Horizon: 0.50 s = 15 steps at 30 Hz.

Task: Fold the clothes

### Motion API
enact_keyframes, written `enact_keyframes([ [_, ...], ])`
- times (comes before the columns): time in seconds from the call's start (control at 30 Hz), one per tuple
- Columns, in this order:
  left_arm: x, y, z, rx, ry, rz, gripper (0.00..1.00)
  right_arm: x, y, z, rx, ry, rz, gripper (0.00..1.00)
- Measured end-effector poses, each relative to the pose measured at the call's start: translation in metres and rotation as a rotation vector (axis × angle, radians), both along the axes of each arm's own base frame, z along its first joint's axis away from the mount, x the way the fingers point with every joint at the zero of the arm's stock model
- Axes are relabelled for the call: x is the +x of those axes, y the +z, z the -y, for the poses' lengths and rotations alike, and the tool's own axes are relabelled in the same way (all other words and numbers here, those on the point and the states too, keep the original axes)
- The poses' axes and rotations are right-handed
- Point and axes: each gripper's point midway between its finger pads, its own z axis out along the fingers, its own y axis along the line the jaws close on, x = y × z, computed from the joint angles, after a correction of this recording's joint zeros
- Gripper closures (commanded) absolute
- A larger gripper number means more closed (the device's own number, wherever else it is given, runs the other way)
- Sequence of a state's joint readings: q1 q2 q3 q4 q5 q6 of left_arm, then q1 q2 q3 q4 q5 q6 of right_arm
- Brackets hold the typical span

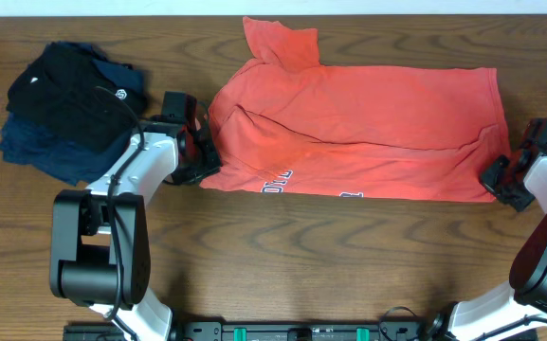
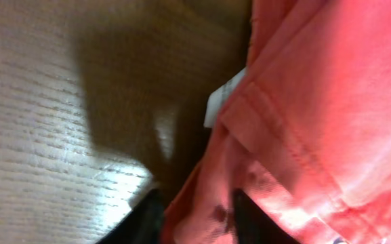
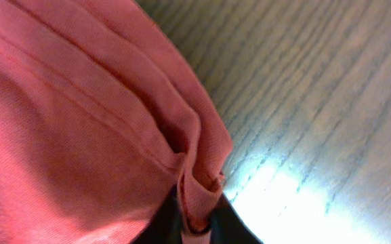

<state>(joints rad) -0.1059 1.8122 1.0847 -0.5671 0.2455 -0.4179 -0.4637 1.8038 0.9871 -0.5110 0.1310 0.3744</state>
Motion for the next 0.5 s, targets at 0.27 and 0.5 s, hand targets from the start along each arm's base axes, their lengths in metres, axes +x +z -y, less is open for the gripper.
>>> enact_keyframes([
  [0.27, -0.034, -0.006, -0.014, 0.078, -0.023, -0.136, 0.94, -0.034, 0.000, -0.002, -0.010, -0.028, -0.148, 0.99],
  [0.5, -0.088, -0.004, -0.034, 0.183, -0.033, -0.353, 0.94, -0.111, 0.002, -0.002, -0.072, -0.179, -0.444, 0.99],
])
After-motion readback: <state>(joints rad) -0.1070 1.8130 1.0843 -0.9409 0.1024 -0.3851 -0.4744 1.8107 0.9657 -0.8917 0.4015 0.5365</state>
